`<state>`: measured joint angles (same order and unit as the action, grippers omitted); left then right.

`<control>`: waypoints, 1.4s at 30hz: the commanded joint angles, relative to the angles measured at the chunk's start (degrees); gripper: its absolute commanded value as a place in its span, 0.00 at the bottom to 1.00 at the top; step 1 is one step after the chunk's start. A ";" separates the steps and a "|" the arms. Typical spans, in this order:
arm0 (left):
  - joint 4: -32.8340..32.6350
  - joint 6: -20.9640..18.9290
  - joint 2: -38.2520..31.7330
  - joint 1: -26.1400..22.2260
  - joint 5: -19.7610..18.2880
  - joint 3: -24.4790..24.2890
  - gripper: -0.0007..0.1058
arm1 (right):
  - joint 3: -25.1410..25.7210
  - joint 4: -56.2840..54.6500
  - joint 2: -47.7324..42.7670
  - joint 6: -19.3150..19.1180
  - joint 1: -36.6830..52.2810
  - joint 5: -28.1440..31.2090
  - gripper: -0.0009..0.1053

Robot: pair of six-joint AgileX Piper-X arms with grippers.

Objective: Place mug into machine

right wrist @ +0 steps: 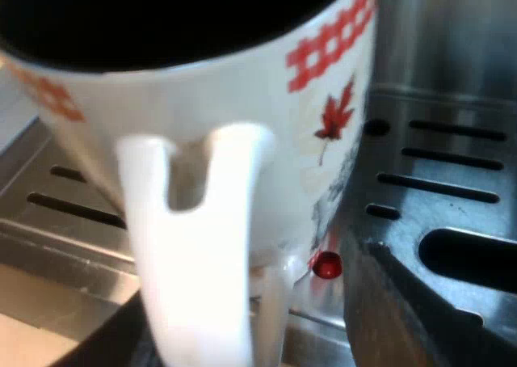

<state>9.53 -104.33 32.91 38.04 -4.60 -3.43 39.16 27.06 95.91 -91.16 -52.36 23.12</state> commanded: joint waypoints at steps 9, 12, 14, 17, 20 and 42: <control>1.11 -0.79 -0.03 0.05 -0.31 -0.04 0.87 | 8.92 0.76 5.05 -0.32 0.18 1.32 0.41; 1.11 -0.79 -0.03 0.05 -0.31 -0.04 0.87 | 9.15 0.71 5.28 -0.32 0.18 1.32 0.41; 1.11 -0.79 -0.03 0.05 -0.31 -0.04 0.87 | 9.18 -0.05 5.44 -0.08 0.18 1.54 0.41; 1.11 -0.79 -0.03 0.05 -1.12 -0.04 0.87 | 9.18 -4.25 4.26 0.05 -0.01 1.68 0.41; 1.11 -0.39 -0.03 0.05 -3.47 -0.44 0.87 | 9.18 -10.82 1.40 -0.19 -1.19 3.79 0.41; -23.26 3.01 -23.11 0.05 0.34 -10.09 0.87 | -3.31 -19.27 -25.24 -0.28 -6.80 6.67 0.26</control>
<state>-11.96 -101.41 11.09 38.04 -5.02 -12.33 35.67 7.59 72.52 -90.69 -58.40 29.65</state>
